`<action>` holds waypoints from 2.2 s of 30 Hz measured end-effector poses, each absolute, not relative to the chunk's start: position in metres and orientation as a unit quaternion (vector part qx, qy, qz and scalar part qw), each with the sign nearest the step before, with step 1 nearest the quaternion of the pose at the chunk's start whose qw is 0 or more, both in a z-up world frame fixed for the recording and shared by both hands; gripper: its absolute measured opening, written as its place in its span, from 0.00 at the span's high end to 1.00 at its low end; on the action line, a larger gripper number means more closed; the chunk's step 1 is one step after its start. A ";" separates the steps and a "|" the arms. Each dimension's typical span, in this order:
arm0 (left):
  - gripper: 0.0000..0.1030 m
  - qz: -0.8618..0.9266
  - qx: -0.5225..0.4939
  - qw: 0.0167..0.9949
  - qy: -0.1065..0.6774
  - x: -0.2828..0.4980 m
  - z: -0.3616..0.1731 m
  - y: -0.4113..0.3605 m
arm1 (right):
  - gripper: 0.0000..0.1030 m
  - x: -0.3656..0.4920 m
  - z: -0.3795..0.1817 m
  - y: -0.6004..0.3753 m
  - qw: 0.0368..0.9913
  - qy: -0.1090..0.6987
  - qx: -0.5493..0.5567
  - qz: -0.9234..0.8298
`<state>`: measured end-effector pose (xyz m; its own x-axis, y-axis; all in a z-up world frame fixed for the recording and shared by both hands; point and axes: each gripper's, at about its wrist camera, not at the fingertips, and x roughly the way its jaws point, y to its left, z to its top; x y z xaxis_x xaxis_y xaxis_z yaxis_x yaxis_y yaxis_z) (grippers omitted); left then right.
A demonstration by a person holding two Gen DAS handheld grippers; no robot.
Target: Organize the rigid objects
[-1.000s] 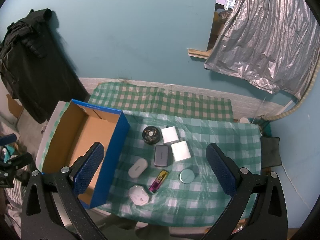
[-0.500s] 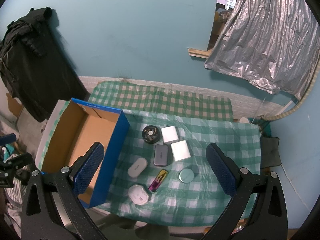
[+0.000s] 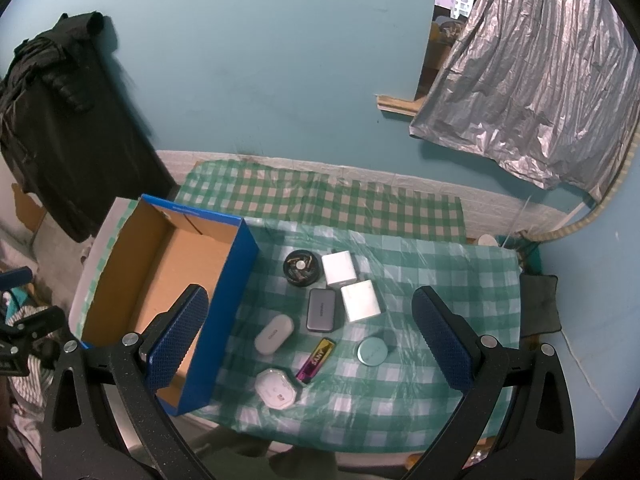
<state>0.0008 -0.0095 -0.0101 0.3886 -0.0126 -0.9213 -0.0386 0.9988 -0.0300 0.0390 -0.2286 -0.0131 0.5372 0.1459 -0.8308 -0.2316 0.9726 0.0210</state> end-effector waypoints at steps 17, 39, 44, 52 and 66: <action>0.01 0.007 -0.022 0.832 0.554 0.001 -0.012 -0.008 | 0.02 0.040 -0.017 -0.233 0.874 0.471 -0.048 0.109; 0.01 0.049 0.000 0.815 0.577 0.012 -0.033 0.047 | 0.02 0.061 -0.050 -0.254 0.846 0.519 -0.037 0.119; 0.01 0.054 0.010 0.807 0.588 0.014 -0.048 0.072 | 0.02 0.082 -0.073 -0.275 0.829 0.548 -0.028 0.110; 0.01 0.057 -0.012 0.780 0.623 0.015 -0.084 0.117 | 0.02 0.104 -0.126 -0.297 0.801 0.589 -0.057 0.096; 0.08 0.040 -0.055 0.730 0.680 0.009 -0.161 0.139 | 0.02 0.105 -0.207 -0.302 0.766 0.631 -0.077 0.100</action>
